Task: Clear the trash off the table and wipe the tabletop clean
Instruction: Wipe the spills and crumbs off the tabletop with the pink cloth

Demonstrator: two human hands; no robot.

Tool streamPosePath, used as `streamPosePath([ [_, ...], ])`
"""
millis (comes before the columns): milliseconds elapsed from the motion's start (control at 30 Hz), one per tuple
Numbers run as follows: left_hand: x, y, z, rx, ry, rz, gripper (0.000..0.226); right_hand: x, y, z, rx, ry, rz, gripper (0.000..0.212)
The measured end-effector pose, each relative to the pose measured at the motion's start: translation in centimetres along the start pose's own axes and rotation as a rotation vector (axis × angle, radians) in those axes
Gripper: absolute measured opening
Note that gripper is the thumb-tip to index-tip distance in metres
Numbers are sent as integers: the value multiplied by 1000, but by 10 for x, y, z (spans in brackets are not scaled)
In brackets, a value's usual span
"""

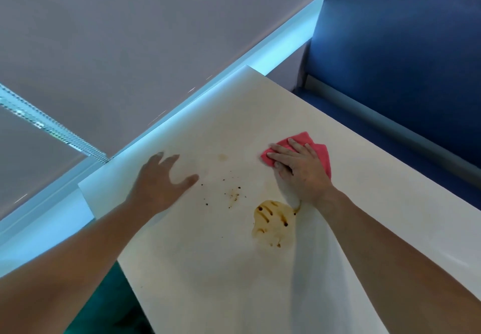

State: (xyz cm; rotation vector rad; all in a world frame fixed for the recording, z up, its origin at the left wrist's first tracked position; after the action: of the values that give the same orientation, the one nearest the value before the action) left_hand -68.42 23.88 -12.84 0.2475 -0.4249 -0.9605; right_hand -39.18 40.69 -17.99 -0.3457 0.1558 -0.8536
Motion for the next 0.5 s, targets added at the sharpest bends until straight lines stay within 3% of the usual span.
streamPosePath([
  [133, 31, -45, -6, -75, -331, 86, 158, -14, -16, -8, -34, 36, -77, 37],
  [200, 33, -44, -13, -142, -387, 89, 175, -19, -28, -16, -20, 30, -79, 39],
  [500, 31, -31, -17, -231, -348, 95, 174, -49, -85, -37, 77, -46, -62, 47],
])
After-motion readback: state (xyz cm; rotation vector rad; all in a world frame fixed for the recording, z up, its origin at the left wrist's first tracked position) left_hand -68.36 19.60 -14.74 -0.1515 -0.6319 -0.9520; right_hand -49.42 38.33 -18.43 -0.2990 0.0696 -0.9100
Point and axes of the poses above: each hand's wrist, its own x-axis away from the middle knuckle, its own z-axis out of the back of the hand, y = z × x, the point moved 4 cm from there along -x, towards the middle knuckle, and after that the axes turned 9 degrees about x, right-handed, at the moved point
